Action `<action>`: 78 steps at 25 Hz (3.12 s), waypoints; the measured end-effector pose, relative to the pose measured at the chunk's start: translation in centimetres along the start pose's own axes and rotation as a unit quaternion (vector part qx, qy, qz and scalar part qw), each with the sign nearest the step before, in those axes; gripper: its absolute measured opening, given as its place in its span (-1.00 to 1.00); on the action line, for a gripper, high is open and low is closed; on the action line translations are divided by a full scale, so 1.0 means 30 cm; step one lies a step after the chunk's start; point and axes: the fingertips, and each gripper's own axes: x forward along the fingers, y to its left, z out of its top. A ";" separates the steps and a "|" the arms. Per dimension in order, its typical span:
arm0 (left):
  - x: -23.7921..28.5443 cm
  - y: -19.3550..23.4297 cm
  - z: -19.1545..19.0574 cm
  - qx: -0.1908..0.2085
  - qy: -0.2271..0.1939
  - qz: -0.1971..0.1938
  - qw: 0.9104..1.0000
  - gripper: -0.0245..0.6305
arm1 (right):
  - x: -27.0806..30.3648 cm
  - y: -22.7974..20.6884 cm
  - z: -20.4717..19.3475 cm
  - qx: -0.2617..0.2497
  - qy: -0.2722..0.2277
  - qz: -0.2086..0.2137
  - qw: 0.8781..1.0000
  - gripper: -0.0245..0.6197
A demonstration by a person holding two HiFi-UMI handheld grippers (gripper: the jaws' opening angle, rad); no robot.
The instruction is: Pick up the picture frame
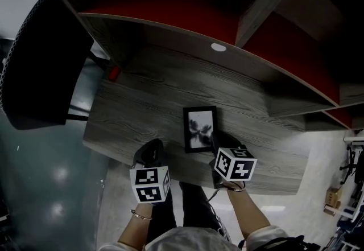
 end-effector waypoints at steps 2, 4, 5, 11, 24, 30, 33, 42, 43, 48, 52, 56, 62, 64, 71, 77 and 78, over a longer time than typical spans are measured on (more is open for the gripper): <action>-0.003 -0.004 0.012 0.003 -0.003 -0.002 1.000 -0.91 | -0.012 0.001 0.012 0.005 -0.008 -0.001 1.000 -0.67; -0.008 -0.007 0.020 0.004 -0.005 -0.005 1.000 -0.91 | -0.023 0.003 0.022 0.009 -0.014 -0.003 1.000 -0.67; -0.011 -0.008 0.025 0.005 -0.006 -0.006 1.000 -0.91 | -0.030 0.005 0.027 0.011 -0.017 -0.004 1.000 -0.67; -0.053 -0.006 0.069 0.006 -0.018 -0.008 1.000 -0.91 | -0.082 0.030 0.055 0.019 -0.038 -0.004 0.999 -0.67; -0.161 -0.003 0.177 0.030 -0.051 -0.021 0.998 -0.91 | -0.228 0.086 0.134 0.033 -0.098 -0.016 0.995 -0.67; -0.219 -0.030 0.250 0.053 -0.075 -0.036 0.995 -0.91 | -0.332 0.129 0.196 0.033 -0.128 -0.023 0.991 -0.67; -0.241 -0.035 0.263 0.054 -0.079 -0.044 0.994 -0.91 | -0.376 0.145 0.224 0.033 -0.143 -0.028 0.989 -0.67; -0.311 -0.061 0.362 0.062 -0.113 -0.065 0.989 -0.91 | -0.504 0.186 0.310 0.026 -0.189 -0.041 0.981 -0.67; -0.320 -0.064 0.376 0.064 -0.117 -0.068 0.989 -0.91 | -0.518 0.192 0.320 0.025 -0.195 -0.042 0.980 -0.67; -0.354 -0.068 0.460 0.073 -0.143 -0.078 0.984 -0.91 | -0.575 0.223 0.380 0.022 -0.226 -0.047 0.973 -0.67; -0.388 -0.069 0.508 0.079 -0.156 -0.086 0.981 -0.91 | -0.627 0.250 0.417 0.022 -0.248 -0.053 0.967 -0.67; -0.410 -0.079 0.562 0.087 -0.171 -0.097 0.977 -0.91 | -0.679 0.271 0.469 0.018 -0.274 -0.059 0.960 -0.67; -0.437 -0.081 0.615 0.103 -0.180 -0.116 0.971 -0.91 | -0.742 0.298 0.511 0.024 -0.308 -0.074 0.948 -0.67; -0.450 -0.083 0.640 0.109 -0.186 -0.123 0.969 -0.91 | -0.767 0.310 0.524 0.028 -0.320 -0.078 0.944 -0.67; -0.495 -0.099 0.681 0.128 -0.197 -0.145 0.961 -0.91 | -0.834 0.350 0.531 0.043 -0.360 -0.093 0.927 -0.67; -0.500 -0.106 0.661 0.133 -0.188 -0.155 0.961 -0.91 | -0.870 0.346 0.490 0.054 -0.369 -0.105 0.922 -0.67; -0.500 -0.109 0.656 0.133 -0.187 -0.156 0.961 -0.91 | -0.878 0.341 0.485 0.055 -0.370 -0.107 0.921 -0.67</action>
